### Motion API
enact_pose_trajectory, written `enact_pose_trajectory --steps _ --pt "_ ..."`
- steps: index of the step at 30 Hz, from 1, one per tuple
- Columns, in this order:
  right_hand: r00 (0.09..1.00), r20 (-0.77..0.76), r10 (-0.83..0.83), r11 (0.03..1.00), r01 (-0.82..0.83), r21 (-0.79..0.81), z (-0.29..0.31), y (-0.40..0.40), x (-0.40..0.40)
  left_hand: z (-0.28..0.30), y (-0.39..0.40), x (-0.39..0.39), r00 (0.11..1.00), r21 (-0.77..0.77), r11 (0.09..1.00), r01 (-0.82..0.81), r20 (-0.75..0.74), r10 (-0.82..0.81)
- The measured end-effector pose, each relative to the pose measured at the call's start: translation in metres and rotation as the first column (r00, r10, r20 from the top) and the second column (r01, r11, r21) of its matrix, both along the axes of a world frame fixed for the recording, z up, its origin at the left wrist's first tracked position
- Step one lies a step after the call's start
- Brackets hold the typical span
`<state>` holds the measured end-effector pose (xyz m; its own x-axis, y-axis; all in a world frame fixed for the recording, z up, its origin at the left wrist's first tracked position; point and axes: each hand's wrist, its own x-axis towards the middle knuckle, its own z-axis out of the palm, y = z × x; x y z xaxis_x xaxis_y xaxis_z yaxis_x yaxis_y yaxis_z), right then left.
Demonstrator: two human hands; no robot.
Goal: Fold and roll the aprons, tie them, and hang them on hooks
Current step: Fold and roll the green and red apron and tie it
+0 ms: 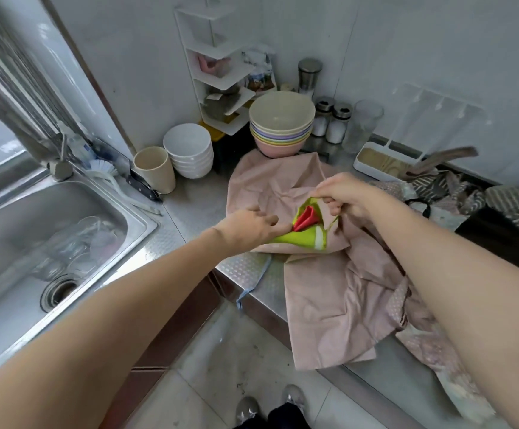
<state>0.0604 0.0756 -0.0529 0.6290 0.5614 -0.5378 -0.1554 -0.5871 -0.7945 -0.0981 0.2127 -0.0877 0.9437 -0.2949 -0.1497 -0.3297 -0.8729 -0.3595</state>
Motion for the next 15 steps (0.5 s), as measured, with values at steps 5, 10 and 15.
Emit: enact_pose_trajectory --steps 5,10,15 --pt "0.88 0.43 0.201 0.978 -0.201 -0.046 0.058 -0.008 0.005 0.04 0.002 0.011 0.943 -0.168 0.928 -0.332 -0.022 0.333" --pt "0.729 0.552 0.404 0.914 -0.289 -0.286 0.099 -0.011 0.011 0.076 0.004 0.019 0.891 -0.331 0.828 -0.453 -0.127 0.436" --pt "0.897 0.199 0.394 0.891 -0.319 -0.323 0.106 -0.029 0.01 0.084 0.003 0.017 0.919 -0.172 0.903 -0.394 -0.046 0.392"
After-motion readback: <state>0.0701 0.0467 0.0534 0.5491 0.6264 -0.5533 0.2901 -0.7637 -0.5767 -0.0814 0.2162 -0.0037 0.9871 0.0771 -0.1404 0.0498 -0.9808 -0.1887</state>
